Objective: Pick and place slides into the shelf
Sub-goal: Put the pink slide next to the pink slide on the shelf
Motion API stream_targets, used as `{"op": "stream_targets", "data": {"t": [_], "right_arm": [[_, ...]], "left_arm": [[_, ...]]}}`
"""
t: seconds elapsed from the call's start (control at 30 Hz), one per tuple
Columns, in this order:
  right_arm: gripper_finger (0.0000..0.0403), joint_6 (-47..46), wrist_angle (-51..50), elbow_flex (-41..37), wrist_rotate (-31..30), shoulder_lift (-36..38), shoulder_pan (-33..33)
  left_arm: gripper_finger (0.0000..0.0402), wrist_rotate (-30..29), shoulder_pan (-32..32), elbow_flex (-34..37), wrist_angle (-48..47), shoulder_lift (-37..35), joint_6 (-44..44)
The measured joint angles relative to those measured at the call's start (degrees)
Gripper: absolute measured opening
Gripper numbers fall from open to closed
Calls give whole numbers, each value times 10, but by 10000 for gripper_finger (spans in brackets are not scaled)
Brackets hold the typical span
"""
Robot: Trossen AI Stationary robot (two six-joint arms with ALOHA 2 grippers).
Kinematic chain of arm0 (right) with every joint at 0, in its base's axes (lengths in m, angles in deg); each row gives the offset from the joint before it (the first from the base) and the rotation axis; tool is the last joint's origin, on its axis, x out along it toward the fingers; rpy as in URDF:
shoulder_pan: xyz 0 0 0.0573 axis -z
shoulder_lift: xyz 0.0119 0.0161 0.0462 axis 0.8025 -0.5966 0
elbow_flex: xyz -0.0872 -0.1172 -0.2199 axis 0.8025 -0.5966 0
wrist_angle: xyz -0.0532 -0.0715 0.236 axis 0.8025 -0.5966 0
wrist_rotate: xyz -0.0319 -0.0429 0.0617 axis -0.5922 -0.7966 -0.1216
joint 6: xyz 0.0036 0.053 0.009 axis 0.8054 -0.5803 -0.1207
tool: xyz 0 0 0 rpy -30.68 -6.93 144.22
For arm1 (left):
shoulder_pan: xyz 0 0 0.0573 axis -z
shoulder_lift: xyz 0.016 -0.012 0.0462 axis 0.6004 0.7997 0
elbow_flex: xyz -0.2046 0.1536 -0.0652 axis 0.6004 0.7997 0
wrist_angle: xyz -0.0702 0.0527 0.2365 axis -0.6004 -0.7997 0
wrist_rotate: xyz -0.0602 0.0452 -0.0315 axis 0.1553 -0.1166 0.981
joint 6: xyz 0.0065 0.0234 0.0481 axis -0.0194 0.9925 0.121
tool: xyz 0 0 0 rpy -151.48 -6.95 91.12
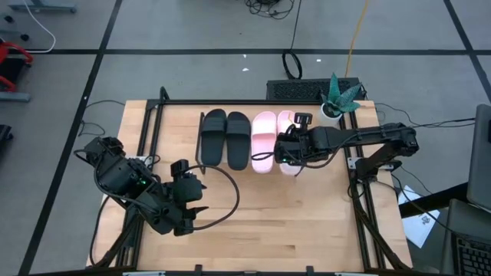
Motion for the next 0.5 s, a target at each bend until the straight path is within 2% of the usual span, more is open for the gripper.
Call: {"op": "stream_targets", "data": {"t": [0.23,0.5], "right_arm": [[4,3,18,-41,4,0,0],[52,3,24,-42,7,0,0]], "left_arm": [[253,0,0,0,0,0,0],[253,0,0,0,0,0,0]]}}
